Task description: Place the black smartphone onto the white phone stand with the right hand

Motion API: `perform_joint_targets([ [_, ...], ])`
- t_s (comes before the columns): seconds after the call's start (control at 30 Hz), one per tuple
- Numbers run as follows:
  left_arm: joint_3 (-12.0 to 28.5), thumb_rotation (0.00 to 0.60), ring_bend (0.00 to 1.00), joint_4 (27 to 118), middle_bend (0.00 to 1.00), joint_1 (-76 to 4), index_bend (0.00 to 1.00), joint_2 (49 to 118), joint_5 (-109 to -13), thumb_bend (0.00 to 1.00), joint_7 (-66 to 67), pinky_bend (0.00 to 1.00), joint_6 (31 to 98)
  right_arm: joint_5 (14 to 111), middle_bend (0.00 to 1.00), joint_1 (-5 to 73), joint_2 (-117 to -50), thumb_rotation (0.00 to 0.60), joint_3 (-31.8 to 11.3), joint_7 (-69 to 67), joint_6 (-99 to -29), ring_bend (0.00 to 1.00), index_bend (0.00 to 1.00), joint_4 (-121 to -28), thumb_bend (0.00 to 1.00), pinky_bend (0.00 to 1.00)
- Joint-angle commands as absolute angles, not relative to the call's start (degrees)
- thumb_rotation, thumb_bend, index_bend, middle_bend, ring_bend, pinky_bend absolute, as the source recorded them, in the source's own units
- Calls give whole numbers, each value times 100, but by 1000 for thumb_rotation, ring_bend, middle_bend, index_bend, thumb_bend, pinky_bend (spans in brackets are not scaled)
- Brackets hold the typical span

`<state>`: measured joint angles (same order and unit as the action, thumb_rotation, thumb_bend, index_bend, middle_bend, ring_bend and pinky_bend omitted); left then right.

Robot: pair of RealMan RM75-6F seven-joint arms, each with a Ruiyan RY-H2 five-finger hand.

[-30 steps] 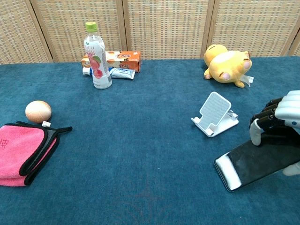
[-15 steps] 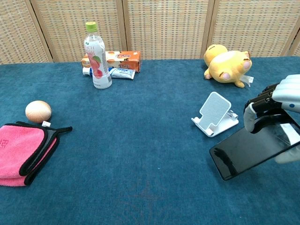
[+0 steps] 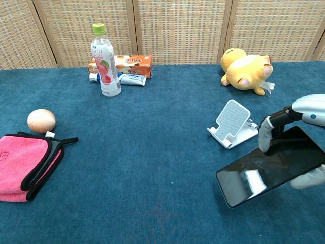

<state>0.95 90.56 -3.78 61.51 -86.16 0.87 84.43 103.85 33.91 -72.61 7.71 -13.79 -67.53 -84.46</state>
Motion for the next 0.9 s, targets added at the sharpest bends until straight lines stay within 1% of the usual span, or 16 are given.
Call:
perform_joint_targets([
  [0.03,98,600,0,9057,0,-383,0,6145,-8607,0,77,0,8432,10382,481,3471,-7326,600,701,-1219,-6664,428,429,-8528,466,356],
  [0.17,96,600,0,9048,0,-396,0,6148,-8594,0,86,0,8399,10332,481,3590,-7197,600,563,-944,-6540,428,429,-8718,466,356],
  [0.33,116,600,0,9064,0,-416,0,6167,-8535,0,146,0,8356,10185,481,3799,-6867,600,235,-393,-6373,429,429,-9035,466,356],
  [0.5,192,600,0,9089,0,-455,0,6195,-8369,0,235,0,8283,9875,481,4113,-6299,600,-119,180,-5909,429,429,-9491,466,356],
  [0.6,234,600,0,9084,0,-465,0,6202,-8287,0,246,0,8266,9738,481,4286,-6104,600,-259,464,-5624,428,429,-9608,466,356],
  [0.8,297,600,0,9080,0,-500,0,6214,-8134,0,273,0,8188,9581,481,4529,-5992,600,-379,810,-5191,429,435,-9629,466,357],
  [0.9,349,600,0,9085,0,-540,0,6236,-8002,0,333,0,8104,9590,481,4699,-6021,600,-408,1134,-4921,429,435,-9457,466,356],
])
